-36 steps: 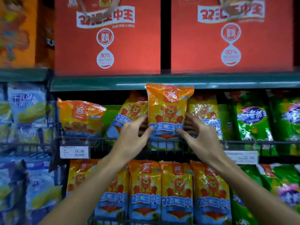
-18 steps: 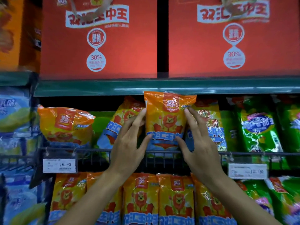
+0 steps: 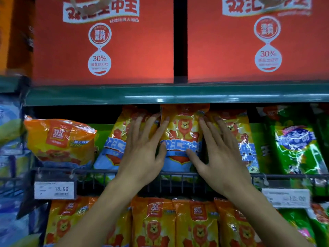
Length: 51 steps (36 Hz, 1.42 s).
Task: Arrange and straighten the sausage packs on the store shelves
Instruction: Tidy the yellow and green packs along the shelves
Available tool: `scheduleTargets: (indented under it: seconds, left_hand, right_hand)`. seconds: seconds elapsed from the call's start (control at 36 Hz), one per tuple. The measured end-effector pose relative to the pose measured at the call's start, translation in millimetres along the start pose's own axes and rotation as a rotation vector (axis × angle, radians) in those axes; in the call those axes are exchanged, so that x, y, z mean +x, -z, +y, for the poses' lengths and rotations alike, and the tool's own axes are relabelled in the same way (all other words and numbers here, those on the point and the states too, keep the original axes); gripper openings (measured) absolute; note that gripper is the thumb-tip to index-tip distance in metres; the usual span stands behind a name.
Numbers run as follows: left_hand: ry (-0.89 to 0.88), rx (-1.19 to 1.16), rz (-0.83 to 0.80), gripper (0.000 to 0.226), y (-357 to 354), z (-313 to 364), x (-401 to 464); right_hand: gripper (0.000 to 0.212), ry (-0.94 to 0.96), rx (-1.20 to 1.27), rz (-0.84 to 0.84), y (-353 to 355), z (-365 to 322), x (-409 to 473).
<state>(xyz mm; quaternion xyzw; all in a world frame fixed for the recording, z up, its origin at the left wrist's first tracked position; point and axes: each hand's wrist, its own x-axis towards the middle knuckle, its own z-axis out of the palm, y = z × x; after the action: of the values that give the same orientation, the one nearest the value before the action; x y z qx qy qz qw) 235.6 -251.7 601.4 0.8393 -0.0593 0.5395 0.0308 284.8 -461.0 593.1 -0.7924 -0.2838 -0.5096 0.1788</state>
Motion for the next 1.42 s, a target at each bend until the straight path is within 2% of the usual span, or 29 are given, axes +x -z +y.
scheduleTargets:
  seconds: [0.11, 0.25, 0.33, 0.42, 0.53, 0.67, 0.75, 0.86, 1.0, 1.14, 1.22, 1.31, 1.36, 1.42]
  left_hand:
    - [-0.012, 0.026, -0.002, 0.059, 0.1, -0.6, -1.5]
    - [-0.003, -0.022, 0.006, 0.059, 5.5, 1.6, -3.3]
    - [-0.023, -0.052, 0.081, 0.054, 8.7, 3.1, -3.6]
    - [-0.022, -0.086, 0.165, 0.055, 10.2, 4.3, -5.8]
    - [-0.022, -0.079, 0.177, 0.059, 8.9, 3.5, -8.0]
    - [-0.049, -0.127, 0.188, 0.058, 10.2, 1.0, -12.1]
    - [-0.089, -0.211, 0.221, 0.050, 12.3, -1.3, -16.0]
    - [-0.069, -0.326, 0.199, 0.049, 11.8, -3.5, -17.0]
    - [-0.050, -0.312, 0.148, 0.051, 13.6, -2.5, -14.8]
    - [-0.073, -0.221, 0.097, 0.049, 12.0, -1.4, -14.8]
    - [-0.084, -0.208, 0.069, 0.053, 12.3, -1.2, -14.7]
    - [-0.083, -0.183, 0.052, 0.053, 10.9, -2.3, -14.7]
    - [-0.087, -0.165, 0.054, 0.053, 9.7, -2.0, -14.5]
    - [-0.096, -0.136, 0.068, 0.052, 9.1, -0.5, -14.5]
  right_hand:
    - [0.068, 0.012, 0.091, 0.185, 2.5, 2.8, -6.0]
    - [0.061, 0.028, 0.099, 0.206, 5.5, 4.5, -18.9]
    - [0.070, -0.017, 0.178, 0.121, 17.8, -2.8, -27.6]
    - [0.078, -0.104, 0.167, -0.050, 32.8, -10.4, -25.4]
    - [0.073, -0.135, -0.015, -0.276, 37.0, -17.6, -10.7]
    - [0.064, -0.182, -0.082, -0.369, 35.5, -22.0, 8.2]
    - [0.058, -0.188, -0.046, -0.327, 30.1, -17.4, 12.8]
    - [0.064, -0.196, 0.103, -0.244, 24.0, -11.2, 15.0]
    - [0.060, -0.158, 0.082, -0.077, 27.4, -10.6, 19.2]
    - [0.055, -0.165, -0.072, -0.234, 34.9, -13.7, 13.7]
    - [0.053, -0.183, -0.011, -0.216, 33.6, -8.4, 9.0]
    - [0.065, -0.181, 0.122, -0.085, 27.6, -3.7, 0.1]
    - [0.064, -0.101, 0.167, 0.061, 20.4, -1.4, -7.8]
    - [0.060, -0.001, 0.170, 0.135, 10.6, 1.4, -14.5]
